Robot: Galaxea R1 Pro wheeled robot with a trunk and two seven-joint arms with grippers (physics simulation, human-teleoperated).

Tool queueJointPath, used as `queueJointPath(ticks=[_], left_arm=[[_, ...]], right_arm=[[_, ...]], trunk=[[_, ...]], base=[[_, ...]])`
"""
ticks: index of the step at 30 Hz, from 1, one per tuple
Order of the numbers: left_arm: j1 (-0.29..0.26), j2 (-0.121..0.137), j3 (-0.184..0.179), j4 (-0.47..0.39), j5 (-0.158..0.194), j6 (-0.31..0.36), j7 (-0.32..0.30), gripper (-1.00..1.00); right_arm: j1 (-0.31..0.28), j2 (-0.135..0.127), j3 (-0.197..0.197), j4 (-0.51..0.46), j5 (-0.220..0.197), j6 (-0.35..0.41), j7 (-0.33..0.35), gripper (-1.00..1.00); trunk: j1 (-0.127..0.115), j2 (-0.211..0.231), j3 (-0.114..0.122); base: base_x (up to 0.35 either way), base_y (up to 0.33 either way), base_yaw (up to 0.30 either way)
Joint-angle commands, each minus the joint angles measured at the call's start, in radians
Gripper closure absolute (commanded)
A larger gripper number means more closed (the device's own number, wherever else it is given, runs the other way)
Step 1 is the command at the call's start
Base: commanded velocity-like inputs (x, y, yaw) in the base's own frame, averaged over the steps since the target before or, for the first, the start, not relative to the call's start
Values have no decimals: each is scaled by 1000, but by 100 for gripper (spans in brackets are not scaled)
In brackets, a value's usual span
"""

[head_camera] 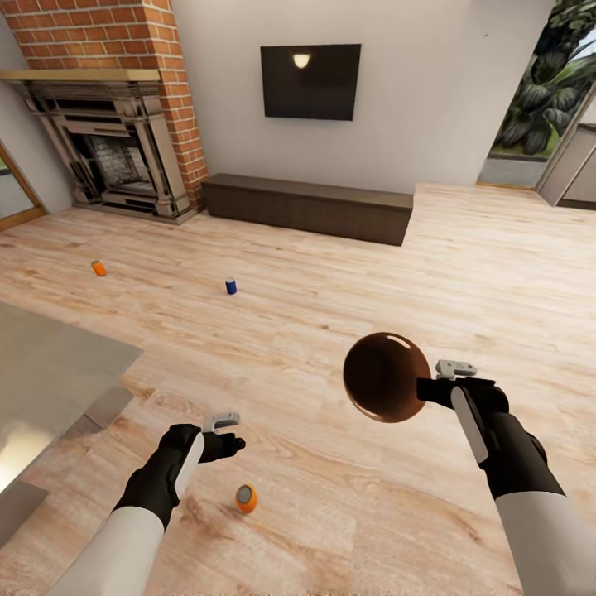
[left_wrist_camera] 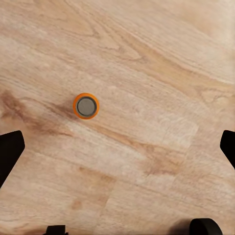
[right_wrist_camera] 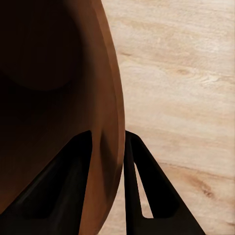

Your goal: Put the three can of soda from the living room inside the tash can in the kitchen.

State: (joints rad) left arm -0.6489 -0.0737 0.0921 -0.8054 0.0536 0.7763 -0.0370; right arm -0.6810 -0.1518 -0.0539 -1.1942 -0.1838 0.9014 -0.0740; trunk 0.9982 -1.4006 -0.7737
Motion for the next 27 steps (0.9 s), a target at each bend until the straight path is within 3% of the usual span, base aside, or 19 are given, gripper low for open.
queueJointPath(ticks=[1, 27], left_arm=[[0, 0, 0, 0, 0, 0, 0, -100], [1, -15, 0, 0, 2, -2, 29, -100]], right_arm=[[0, 1, 1, -2, -11, -1, 2, 100], [0, 9, 46, -14, -10, -2, -8, 100]], trunk=[[4, -7, -5], [104, -189, -126]], base=[[0, 0, 0], [0, 0, 0]])
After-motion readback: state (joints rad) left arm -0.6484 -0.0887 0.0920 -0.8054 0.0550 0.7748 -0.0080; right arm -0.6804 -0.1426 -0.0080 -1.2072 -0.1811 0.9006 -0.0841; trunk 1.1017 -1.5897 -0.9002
